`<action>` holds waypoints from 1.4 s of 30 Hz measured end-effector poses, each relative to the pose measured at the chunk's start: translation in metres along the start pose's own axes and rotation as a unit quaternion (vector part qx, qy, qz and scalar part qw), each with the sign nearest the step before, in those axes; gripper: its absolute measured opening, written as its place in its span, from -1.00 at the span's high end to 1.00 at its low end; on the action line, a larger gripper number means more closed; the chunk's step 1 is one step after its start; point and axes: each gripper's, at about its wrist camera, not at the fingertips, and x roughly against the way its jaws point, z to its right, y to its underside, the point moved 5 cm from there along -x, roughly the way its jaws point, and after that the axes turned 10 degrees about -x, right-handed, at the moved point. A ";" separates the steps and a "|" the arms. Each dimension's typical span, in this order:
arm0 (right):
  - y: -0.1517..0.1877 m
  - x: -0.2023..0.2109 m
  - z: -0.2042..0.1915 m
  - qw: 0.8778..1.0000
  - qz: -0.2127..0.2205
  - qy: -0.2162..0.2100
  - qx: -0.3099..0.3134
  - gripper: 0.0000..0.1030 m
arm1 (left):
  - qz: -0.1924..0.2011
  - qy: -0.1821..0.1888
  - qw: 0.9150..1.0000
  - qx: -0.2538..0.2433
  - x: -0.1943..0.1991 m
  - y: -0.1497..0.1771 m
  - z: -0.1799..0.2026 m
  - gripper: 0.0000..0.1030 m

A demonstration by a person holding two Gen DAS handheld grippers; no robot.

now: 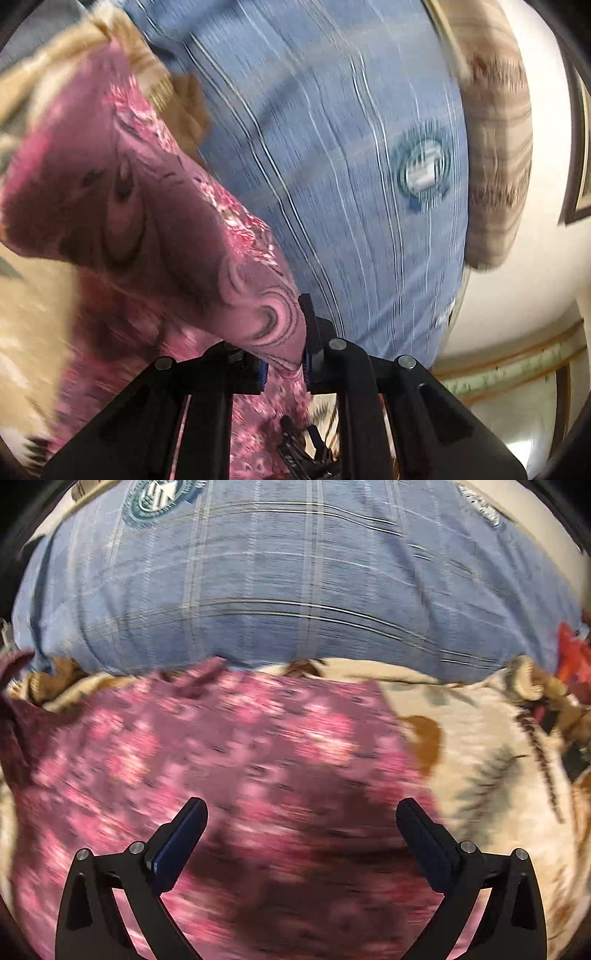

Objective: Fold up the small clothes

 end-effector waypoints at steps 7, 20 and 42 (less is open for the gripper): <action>0.023 -0.014 0.026 0.999 -0.011 -0.022 -0.027 -0.99 | -0.086 -0.001 0.996 -0.017 -0.081 0.063 0.025 0.78; 0.024 -0.011 0.031 0.998 0.002 -0.048 -0.044 -1.00 | -0.175 -0.029 0.984 -0.025 -0.102 0.110 -0.007 0.07; -0.001 0.009 -0.036 0.951 -0.088 -0.231 -0.186 -0.98 | -0.048 0.019 0.995 -0.090 -0.003 0.051 -0.047 -0.24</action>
